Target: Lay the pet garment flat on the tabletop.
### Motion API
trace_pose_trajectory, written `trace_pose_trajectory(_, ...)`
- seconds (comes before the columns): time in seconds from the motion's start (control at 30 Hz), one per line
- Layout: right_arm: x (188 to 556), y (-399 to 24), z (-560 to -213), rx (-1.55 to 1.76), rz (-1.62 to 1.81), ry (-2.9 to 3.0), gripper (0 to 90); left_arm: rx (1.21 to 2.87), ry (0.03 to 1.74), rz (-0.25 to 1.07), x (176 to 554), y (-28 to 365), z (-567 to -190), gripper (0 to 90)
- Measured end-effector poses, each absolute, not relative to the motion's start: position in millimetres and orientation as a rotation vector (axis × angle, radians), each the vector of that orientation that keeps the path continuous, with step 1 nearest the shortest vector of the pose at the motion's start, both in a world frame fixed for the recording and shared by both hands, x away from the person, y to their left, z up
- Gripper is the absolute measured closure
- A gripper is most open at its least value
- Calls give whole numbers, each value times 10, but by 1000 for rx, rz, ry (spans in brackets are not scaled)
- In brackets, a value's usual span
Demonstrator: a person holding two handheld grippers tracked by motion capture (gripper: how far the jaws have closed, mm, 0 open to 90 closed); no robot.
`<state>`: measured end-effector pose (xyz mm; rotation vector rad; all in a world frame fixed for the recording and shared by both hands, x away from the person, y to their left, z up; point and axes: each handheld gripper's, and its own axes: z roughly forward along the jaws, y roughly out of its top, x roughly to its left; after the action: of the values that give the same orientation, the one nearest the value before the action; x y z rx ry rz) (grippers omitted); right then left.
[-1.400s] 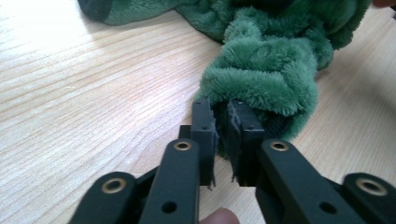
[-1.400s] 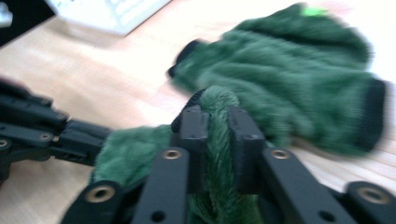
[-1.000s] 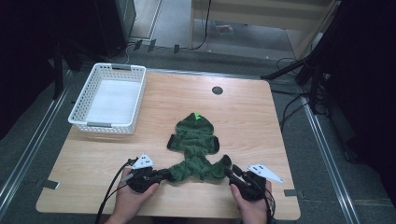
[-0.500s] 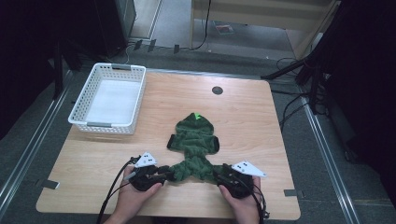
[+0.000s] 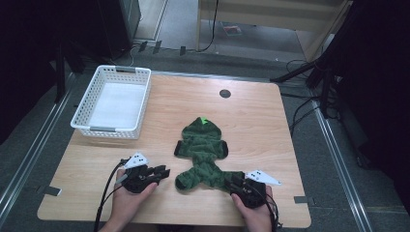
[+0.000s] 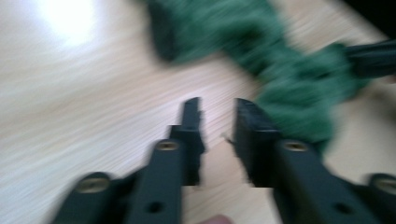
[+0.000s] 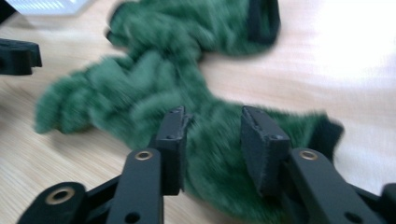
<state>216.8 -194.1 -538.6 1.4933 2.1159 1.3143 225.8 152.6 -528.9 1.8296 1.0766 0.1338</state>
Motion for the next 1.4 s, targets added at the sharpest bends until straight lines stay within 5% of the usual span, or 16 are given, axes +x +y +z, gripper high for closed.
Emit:
trace_pose_trajectory(0.2,2242,-1886,-5318,1456,1316,2058,588,1909,967,130,2116,1023,-5285,391)
trace_pose_trajectory(0.27,2265,-1847,-5372,1458,1278,2090,590,1954,989,172,2113,952,-5351,450)
trace_pose_trajectory(0.4,2270,-1815,-5458,1474,1209,2132,597,1990,1010,160,2164,1057,-5418,752)
trace_pose_trajectory(0.53,2281,-1870,-5475,1502,1210,2123,607,2042,994,166,2189,1193,-5425,841)
trace_pose_trajectory(0.9,2216,-1861,-5455,1513,1220,2155,597,2034,997,64,2251,1404,-5367,799)
trace_pose_trajectory(1.13,2120,-1795,-5364,1436,1250,2143,558,1889,997,49,2278,1470,-5362,594)
trace_pose_trajectory(1.4,2448,-1655,-4982,1371,1300,2042,547,1976,1009,89,2274,1421,-5498,673)
